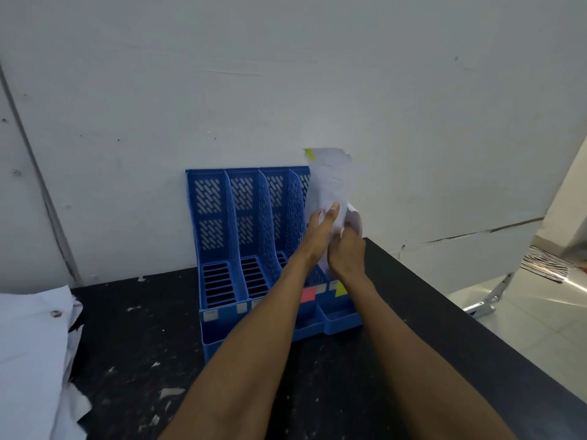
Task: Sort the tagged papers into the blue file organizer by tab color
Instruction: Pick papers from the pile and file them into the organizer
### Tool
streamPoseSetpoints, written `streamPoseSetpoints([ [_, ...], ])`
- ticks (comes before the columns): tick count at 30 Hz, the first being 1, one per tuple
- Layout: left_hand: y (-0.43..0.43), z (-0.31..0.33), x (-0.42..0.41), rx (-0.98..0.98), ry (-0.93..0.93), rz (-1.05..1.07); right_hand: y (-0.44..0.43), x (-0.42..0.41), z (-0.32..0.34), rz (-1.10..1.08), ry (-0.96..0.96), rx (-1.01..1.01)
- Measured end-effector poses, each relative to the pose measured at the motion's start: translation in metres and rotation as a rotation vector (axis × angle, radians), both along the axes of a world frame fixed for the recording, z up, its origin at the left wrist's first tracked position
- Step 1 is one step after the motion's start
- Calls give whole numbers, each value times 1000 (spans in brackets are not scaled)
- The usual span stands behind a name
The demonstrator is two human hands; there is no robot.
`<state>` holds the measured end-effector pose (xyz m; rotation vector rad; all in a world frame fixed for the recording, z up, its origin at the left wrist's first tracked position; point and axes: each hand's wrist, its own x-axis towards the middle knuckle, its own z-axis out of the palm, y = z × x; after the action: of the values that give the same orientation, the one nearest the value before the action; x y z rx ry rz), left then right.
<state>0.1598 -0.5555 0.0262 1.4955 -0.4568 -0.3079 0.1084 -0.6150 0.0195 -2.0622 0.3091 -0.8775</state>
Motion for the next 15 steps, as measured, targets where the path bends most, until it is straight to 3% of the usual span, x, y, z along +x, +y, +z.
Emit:
streamPoseSetpoints([
  [4, 11, 9, -13, -30, -9, -33, -3, 11, -20, 69, 320, -143],
  [10, 12, 12, -17, -41, 4, -56, 2, -3, -15, -134, 90, -89],
  [13, 14, 16, -20, -19, -15, -40, -3, -10, -18, -176, 353, -274],
  [15, 15, 16, -20, -17, -29, -33, -4, -10, -17, -170, 391, -275],
])
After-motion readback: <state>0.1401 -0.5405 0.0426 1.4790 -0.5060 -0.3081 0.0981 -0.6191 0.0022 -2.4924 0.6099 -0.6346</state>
